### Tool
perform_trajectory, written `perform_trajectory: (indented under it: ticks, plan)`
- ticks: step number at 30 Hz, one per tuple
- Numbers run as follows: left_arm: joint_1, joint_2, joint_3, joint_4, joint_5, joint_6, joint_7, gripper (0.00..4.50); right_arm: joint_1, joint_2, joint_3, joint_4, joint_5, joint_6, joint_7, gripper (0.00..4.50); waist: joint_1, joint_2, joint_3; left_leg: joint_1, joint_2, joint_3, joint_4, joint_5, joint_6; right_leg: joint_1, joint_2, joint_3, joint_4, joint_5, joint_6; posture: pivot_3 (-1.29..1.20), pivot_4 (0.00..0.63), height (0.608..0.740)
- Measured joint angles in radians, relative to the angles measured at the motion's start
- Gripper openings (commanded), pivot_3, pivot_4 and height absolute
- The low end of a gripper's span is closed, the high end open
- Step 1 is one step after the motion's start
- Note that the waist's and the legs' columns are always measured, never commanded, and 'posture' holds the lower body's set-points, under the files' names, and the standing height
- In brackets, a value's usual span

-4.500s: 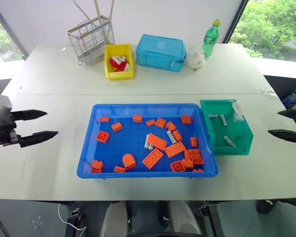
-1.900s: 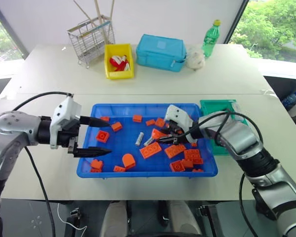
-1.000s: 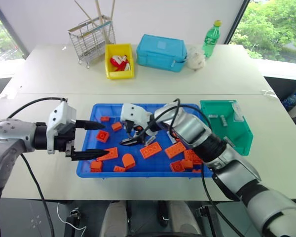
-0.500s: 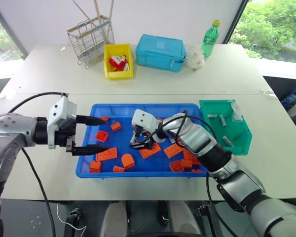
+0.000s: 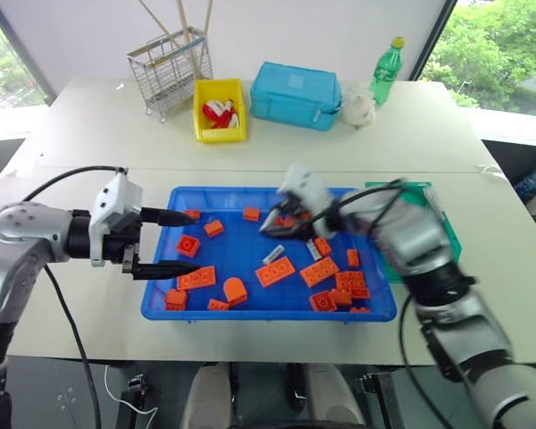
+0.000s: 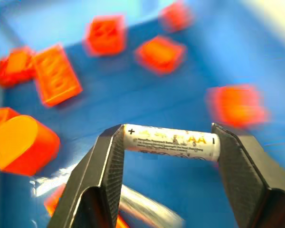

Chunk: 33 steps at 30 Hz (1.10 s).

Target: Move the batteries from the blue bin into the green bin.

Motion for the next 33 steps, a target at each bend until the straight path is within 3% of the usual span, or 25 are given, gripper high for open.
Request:
perform_trajectory:
  ticks: [6,9,13,14,16,22,27,33]
  plan:
    - [-0.049,-0.041,-0.056,0.045,0.026,-0.027,-0.007,4.50,0.125,-0.342,-0.295,-0.090,0.065,0.116,0.019,2.22,0.005,0.000,0.000,0.000,0.000,0.000,-0.002,0.000,0.000,0.000,0.001,0.000,-0.003,0.000,0.000,0.00,0.150,0.736]
    - [-0.081,-0.062,-0.083,0.070,0.035,-0.038,-0.015,4.50,0.254,-0.422,-0.395,-0.104,0.082,0.144,0.017,2.22,0.003,0.000,0.000,0.001,0.000,0.000,-0.002,0.000,0.000,0.000,0.001,0.001,-0.003,0.000,0.000,0.00,0.150,0.736]
    - [-0.129,-0.085,-0.115,0.099,0.052,-0.049,-0.030,4.50,0.362,-0.443,-0.432,-0.139,0.097,0.139,0.000,4.16,-0.012,0.000,0.000,0.001,0.000,0.000,-0.002,0.000,0.001,0.000,0.002,0.002,-0.002,0.000,0.000,0.00,0.150,0.736]
    - [-0.138,-0.089,-0.119,0.107,0.055,-0.055,-0.033,4.50,0.374,-0.443,-0.430,-0.140,0.098,0.125,-0.008,4.45,-0.015,0.000,0.000,0.002,0.000,0.000,-0.002,0.000,0.001,0.000,0.002,0.002,-0.002,0.000,0.000,0.00,0.150,0.736]
    - [-0.144,-0.089,-0.121,0.116,0.058,-0.060,-0.037,4.50,0.368,-0.443,-0.422,-0.140,0.100,0.101,-0.020,4.45,-0.016,0.000,0.000,0.002,0.000,0.000,-0.002,0.000,0.001,0.000,0.002,0.002,-0.002,0.000,0.000,0.00,0.150,0.736]
    - [-0.151,-0.089,-0.132,0.122,0.064,-0.060,-0.043,4.50,0.199,-0.394,-0.336,-0.183,0.154,0.059,-0.018,4.45,-0.010,0.000,0.000,0.001,0.000,-0.001,-0.002,0.000,0.001,0.000,0.002,0.001,-0.002,0.000,0.000,0.00,0.150,0.736]
    - [-0.145,-0.083,-0.130,0.111,0.064,-0.058,-0.040,4.50,0.124,-0.247,-0.087,-0.172,0.115,-0.044,-0.019,4.45,-0.012,0.000,0.001,0.000,0.000,-0.001,-0.002,0.000,0.001,0.000,0.002,0.002,-0.002,0.000,0.000,0.00,0.150,0.736]
    - [-0.121,-0.064,-0.106,0.073,0.055,-0.036,-0.027,4.50,0.003,-0.143,0.182,0.053,-0.057,-0.321,0.046,4.45,-0.007,0.000,0.001,0.000,0.000,0.000,-0.001,0.000,0.001,0.000,0.002,0.001,-0.002,0.000,0.000,0.00,0.150,0.736]
